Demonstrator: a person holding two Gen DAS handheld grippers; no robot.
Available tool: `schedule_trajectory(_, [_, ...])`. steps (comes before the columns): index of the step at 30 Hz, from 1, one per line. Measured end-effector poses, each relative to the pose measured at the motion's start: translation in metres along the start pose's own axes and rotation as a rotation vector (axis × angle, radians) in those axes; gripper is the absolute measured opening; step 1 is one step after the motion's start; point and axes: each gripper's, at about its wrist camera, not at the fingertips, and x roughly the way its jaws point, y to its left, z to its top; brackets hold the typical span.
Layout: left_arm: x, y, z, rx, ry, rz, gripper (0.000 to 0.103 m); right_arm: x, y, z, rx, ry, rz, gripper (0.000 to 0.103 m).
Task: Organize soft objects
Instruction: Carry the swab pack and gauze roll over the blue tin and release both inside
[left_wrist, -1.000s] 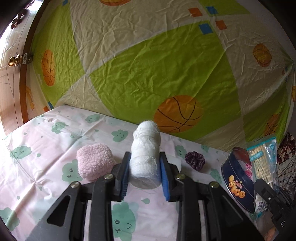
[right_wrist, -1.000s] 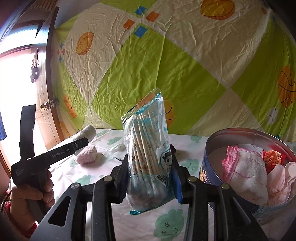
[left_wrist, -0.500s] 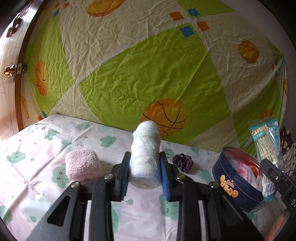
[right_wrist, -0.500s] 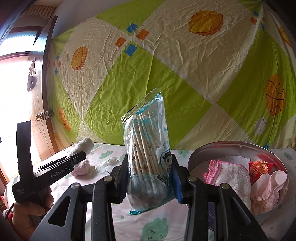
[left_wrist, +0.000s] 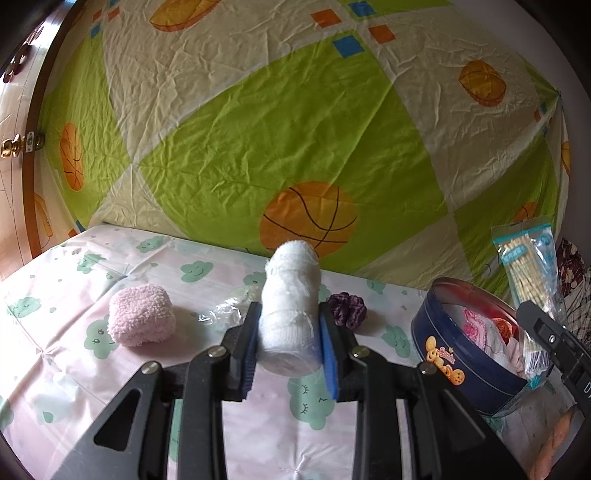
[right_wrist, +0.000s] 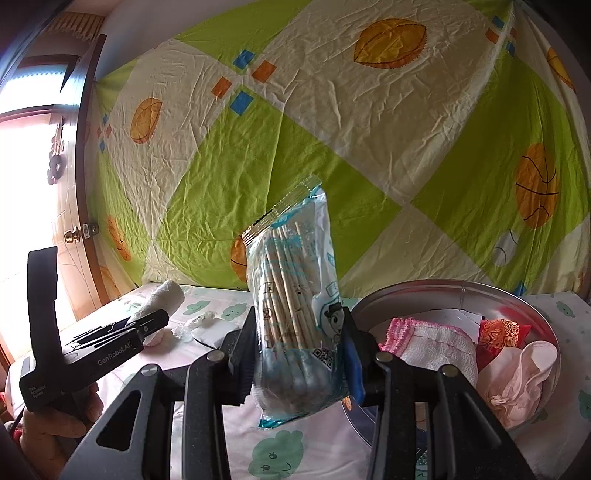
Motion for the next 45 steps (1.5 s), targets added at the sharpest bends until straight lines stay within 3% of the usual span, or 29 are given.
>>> schedule_trajectory(18, [-0.002, -0.049, -0.004, 0.058, 0.002, 0.003, 0.028, -0.016, -0.020, 0.006, 0.028, -0.040, -0.022, 0.042])
schedule_trajectory(45, [0.003, -0.118, 0.006, 0.106, -0.010, -0.102, 0.028, -0.030, -0.083, 0.016, 0.063, -0.070, -0.127, 0.042])
